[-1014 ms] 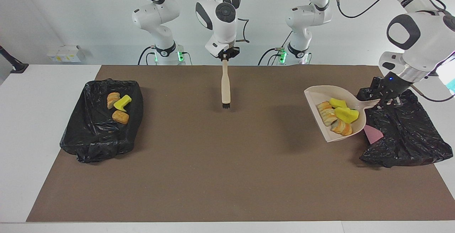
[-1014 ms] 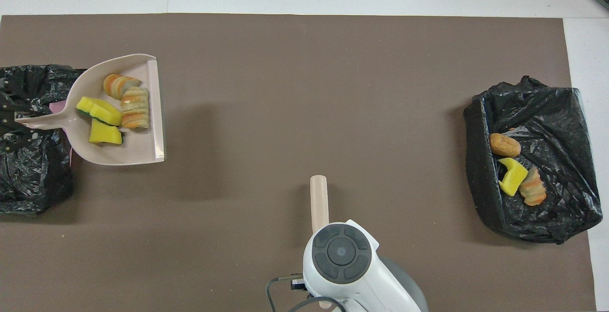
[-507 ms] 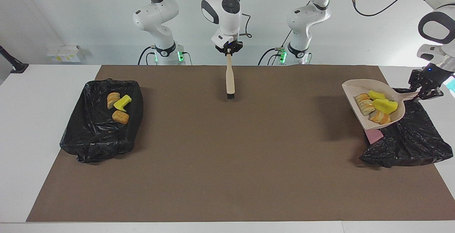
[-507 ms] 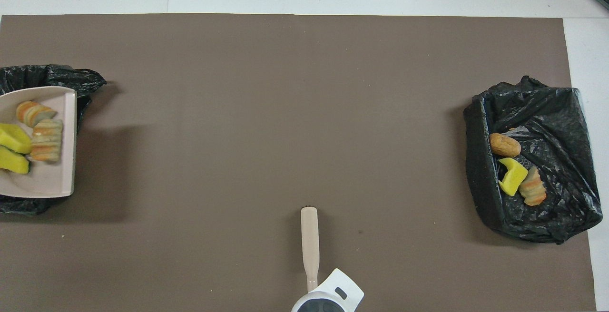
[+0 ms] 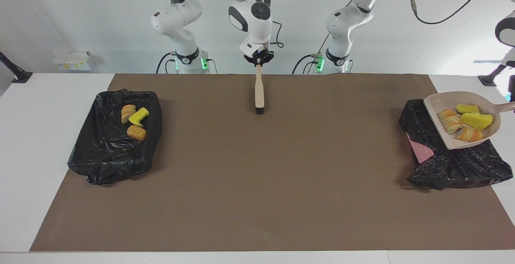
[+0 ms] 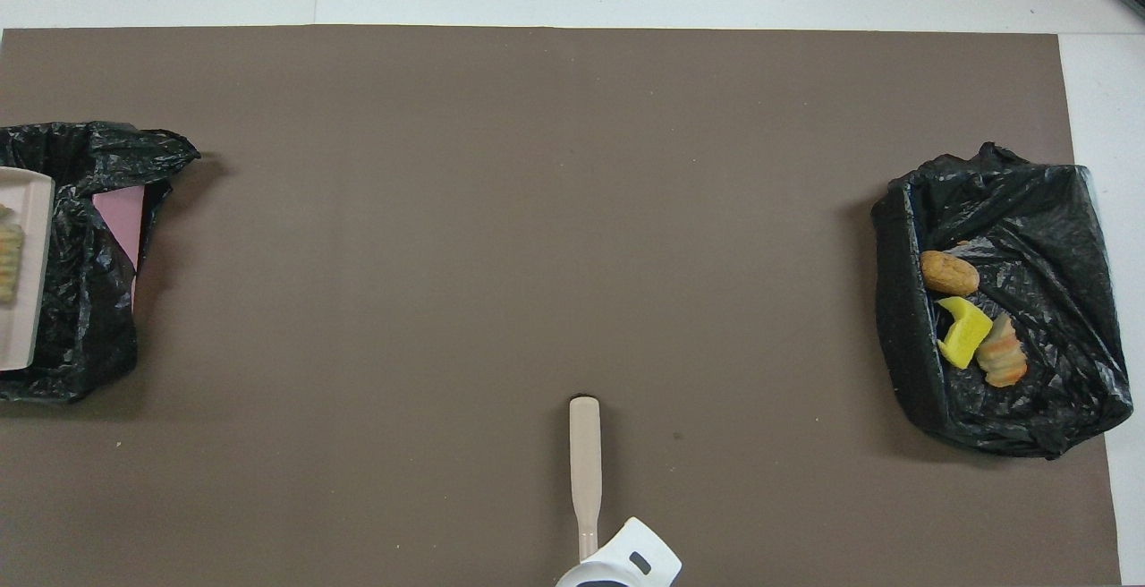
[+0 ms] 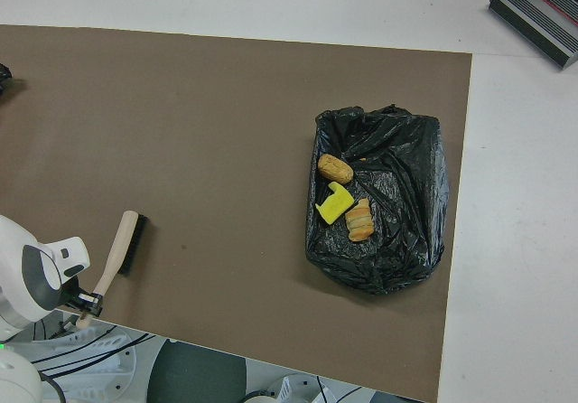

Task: Sweep and dump trash in bin
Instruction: 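Tilt the dustpan over the black bag with the left gripper, then bring the empty dustpan back over the table with the left gripper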

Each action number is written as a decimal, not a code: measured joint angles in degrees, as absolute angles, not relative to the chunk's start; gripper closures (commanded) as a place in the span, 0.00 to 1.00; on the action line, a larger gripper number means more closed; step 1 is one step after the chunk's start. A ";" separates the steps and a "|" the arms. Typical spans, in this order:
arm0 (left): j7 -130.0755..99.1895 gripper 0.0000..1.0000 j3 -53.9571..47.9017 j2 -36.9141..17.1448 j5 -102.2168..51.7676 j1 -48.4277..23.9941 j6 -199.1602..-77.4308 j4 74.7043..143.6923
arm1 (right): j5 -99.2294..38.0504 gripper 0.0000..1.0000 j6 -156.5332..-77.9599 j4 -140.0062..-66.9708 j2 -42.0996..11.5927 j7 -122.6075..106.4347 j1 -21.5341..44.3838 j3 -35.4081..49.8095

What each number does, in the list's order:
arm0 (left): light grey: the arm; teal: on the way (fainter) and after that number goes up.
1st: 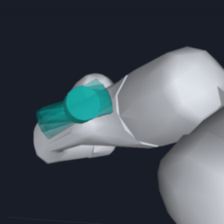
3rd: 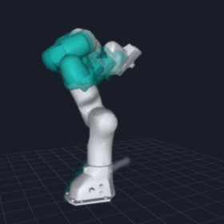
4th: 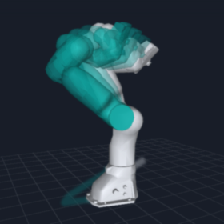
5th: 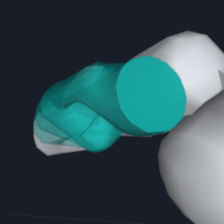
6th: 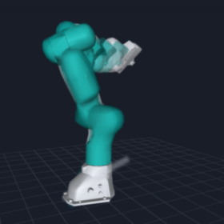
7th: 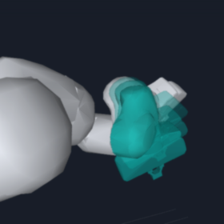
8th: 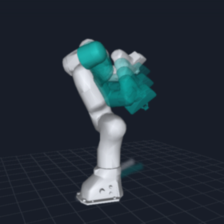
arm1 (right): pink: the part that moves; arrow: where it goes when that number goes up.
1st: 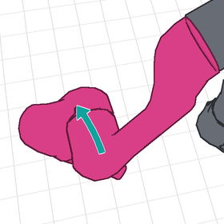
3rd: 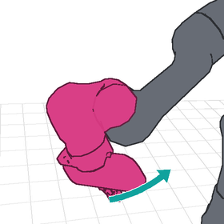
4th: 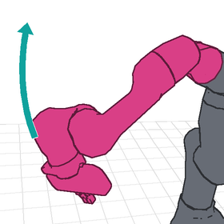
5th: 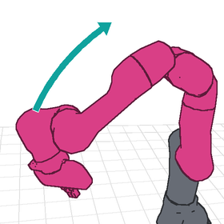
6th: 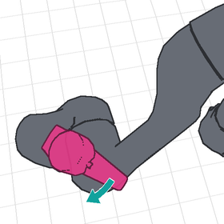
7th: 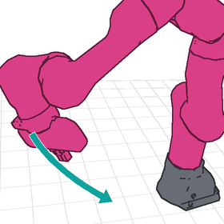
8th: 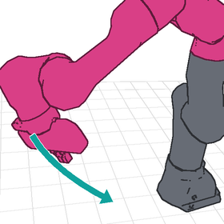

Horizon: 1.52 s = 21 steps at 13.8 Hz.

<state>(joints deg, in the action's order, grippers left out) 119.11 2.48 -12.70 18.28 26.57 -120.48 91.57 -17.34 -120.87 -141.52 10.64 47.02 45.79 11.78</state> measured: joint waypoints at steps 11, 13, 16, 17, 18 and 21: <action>86.11 1.00 1.50 -9.43 63.96 20.95 -123.77 98.15 | -17.41 0.44 -121.41 -141.91 10.15 47.10 46.06 11.66; 81.19 1.00 1.51 -6.19 69.71 19.81 -123.65 102.54 | -17.43 0.42 -121.80 -141.46 9.64 47.10 45.97 11.52; 80.67 1.00 1.53 -2.98 70.97 19.68 -122.96 103.97 | -17.44 0.36 -121.89 -138.26 9.02 47.00 43.64 11.35; 80.68 1.00 1.43 -1.91 70.98 19.57 -122.34 103.98 | -17.44 0.35 -121.88 -136.82 8.98 46.46 41.76 11.30; 80.68 1.00 1.30 -1.04 70.97 18.96 -120.98 104.00 | -17.44 0.33 -121.84 -135.67 8.98 45.46 39.86 11.22; 78.66 1.00 0.82 0.81 68.94 12.59 -110.43 104.09 | -17.10 0.31 -121.77 -133.39 8.94 40.64 33.56 10.91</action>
